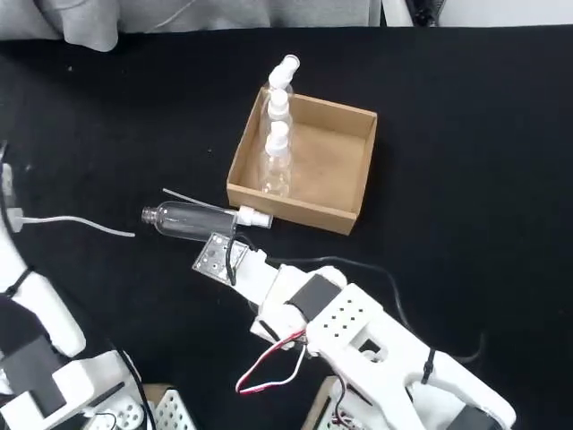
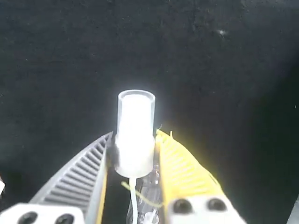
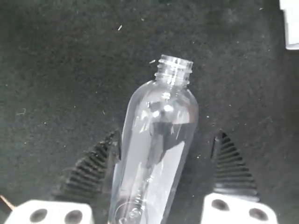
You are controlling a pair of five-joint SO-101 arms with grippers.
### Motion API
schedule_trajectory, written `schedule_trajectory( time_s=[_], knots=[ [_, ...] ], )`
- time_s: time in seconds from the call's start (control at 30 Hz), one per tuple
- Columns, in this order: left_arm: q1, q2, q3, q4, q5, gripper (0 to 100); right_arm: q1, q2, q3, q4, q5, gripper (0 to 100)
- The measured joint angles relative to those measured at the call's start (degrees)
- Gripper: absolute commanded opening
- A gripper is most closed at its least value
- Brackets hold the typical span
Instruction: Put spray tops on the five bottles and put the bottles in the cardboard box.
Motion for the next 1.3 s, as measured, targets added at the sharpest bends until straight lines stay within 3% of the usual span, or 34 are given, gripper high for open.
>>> schedule_trajectory(
  time_s=[0.37, 0.87, 1.3],
  knots=[
    [3.16, 0.0, 0.0, 0.09, 2.37, 3, 0.0, 10.29, -4.13, -1.23, -0.09, 24.2],
    [3.34, 0.0, 0.0, 0.09, 2.46, 3, 0.09, 12.57, -4.84, -1.23, 0.0, 6.0],
    [3.34, -8.26, -5.98, 0.18, 2.46, 3, 0.09, 12.57, -4.84, -1.23, 0.0, 5.7]
  ],
)
